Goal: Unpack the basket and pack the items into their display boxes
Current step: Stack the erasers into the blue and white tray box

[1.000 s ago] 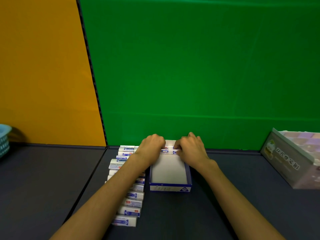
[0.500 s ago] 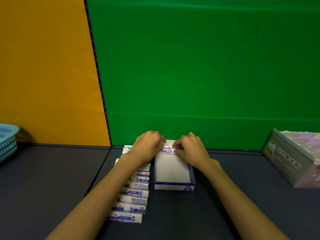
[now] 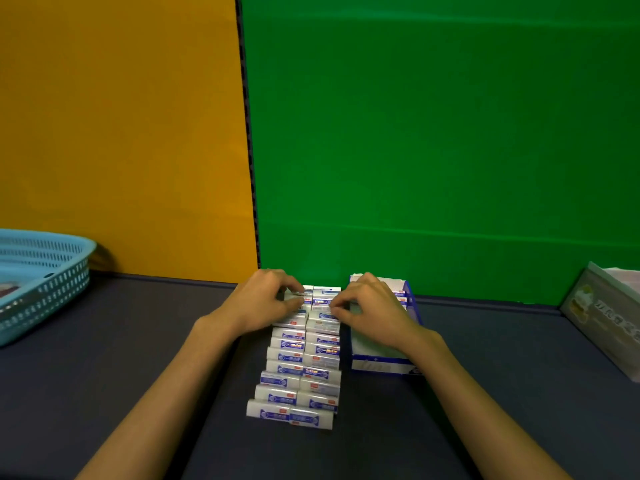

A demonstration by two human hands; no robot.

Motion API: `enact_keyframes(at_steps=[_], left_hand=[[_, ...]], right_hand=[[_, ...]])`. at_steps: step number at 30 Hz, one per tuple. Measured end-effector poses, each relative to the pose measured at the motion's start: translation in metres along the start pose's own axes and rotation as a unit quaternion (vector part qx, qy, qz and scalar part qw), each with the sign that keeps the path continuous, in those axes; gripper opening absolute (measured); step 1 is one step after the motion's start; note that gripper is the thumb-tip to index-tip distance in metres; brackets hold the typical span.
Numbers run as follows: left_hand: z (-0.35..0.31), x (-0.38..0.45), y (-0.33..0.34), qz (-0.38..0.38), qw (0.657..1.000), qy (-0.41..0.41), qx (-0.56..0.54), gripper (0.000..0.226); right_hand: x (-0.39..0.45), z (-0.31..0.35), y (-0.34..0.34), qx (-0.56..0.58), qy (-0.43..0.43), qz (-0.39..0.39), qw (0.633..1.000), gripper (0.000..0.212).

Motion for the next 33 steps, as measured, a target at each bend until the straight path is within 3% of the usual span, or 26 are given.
enact_keyframes(at_steps=[20,26,33], left_hand=[[0.023,-0.025,0.016,-0.004,0.997,-0.021,-0.080,0.012],[0.027,-0.028,0.018,-0.009,0.988,-0.055,-0.141,0.014],[0.024,-0.025,0.017,-0.013,0.977,-0.088,-0.193,0.021]], right_hand=[[-0.009,-0.001,0.014,0.018,0.046,-0.016,0.999,0.017],[-0.008,0.001,0.016,0.013,0.021,-0.014,1.000,0.026],[-0.005,-0.006,-0.001,0.121,0.041,-0.032,0.991,0.014]])
Point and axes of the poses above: each hand's wrist, its own x-axis towards the middle knuckle, its own y-axis out of the palm, z = x × y, the point moved 5 cm from there along x, towards the middle knuckle, and after that the axes turned 6 degrees about -z, right-handed, at the moved point
